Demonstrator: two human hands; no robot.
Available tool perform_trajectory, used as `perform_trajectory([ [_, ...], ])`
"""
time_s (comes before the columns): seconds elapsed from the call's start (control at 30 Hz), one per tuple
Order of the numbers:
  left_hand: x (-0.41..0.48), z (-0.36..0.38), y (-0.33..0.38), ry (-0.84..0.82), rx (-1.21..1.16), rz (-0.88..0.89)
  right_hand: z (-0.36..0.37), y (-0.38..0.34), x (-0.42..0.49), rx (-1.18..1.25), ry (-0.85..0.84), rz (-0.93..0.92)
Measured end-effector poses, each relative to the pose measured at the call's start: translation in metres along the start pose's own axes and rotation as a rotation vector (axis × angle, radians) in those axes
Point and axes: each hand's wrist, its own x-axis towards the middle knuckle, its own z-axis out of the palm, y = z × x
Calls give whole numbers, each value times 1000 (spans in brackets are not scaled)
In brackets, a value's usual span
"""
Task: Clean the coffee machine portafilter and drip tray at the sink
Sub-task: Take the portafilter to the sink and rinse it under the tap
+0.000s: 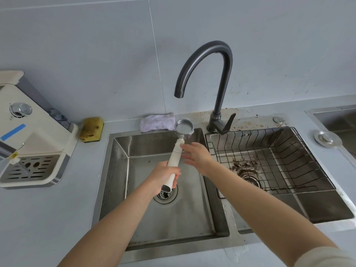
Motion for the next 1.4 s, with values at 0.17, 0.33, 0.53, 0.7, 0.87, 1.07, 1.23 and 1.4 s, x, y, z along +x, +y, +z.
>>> perform_trajectory([
  [0.17, -12, -1, -8, 3, 3, 8, 27, 18, -8, 54, -10, -29],
  [0.33, -19, -8, -19, 46, 30, -17, 41, 31, -5, 34, 44, -17],
  [0.53, -22, -22, -27, 147, 130, -46, 60, 36, -1, 32, -31, 6],
  [0.7, -25, -32, -29, 249, 238, -28, 75, 38, 4, 1, -87, 5],
  [0.87, -28, -35, -25, 366, 436, 13, 85, 34, -1, 128, -165, 0],
  [1.07, -28, -44, -22, 454, 711, 59, 93, 26, -6, 264, -261, -17],
  [1.23, -30, -50, -20, 547, 911, 103, 95, 19, -8, 349, -306, -12],
  [1.4, -34, -53, -20, 662, 1121, 156, 97, 17, -9, 447, -345, 8],
])
